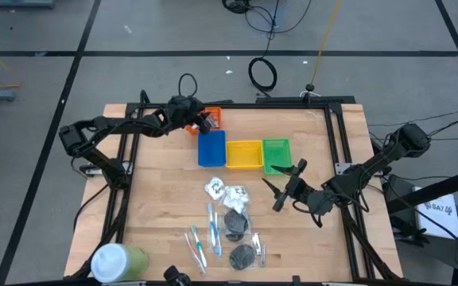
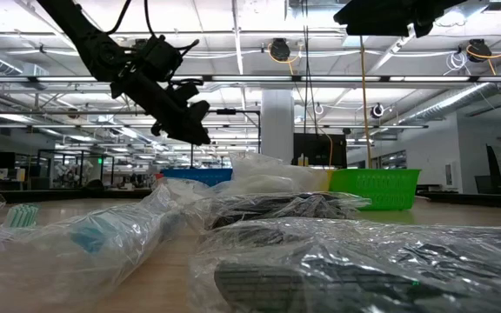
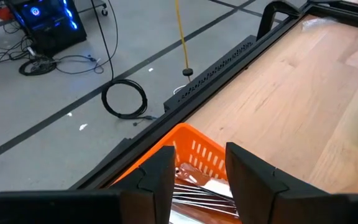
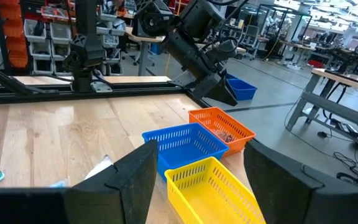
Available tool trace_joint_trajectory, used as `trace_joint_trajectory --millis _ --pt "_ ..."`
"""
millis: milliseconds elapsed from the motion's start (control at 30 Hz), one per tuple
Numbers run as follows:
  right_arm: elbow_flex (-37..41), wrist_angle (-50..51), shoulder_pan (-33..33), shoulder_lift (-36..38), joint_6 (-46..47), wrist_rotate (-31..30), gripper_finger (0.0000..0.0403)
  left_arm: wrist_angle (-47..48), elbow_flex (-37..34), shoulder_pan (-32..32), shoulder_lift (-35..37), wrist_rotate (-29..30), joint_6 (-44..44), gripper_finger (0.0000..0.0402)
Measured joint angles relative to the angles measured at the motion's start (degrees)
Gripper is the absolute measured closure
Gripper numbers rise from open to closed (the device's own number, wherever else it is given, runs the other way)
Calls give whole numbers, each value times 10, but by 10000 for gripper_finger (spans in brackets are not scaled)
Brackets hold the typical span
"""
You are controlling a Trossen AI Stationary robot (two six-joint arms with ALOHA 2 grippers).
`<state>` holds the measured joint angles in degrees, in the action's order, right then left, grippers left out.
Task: Pick & Place Travel size toiletries
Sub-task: Put the bottom nail cutter into the orange basket
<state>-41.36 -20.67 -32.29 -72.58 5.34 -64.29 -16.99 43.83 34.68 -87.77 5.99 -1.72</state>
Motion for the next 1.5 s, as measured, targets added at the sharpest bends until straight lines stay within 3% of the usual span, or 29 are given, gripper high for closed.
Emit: trace_joint_trajectory --millis 1500 --pt "0 5 0 0 9 0 181 0 0 0 0 -1 0 261"
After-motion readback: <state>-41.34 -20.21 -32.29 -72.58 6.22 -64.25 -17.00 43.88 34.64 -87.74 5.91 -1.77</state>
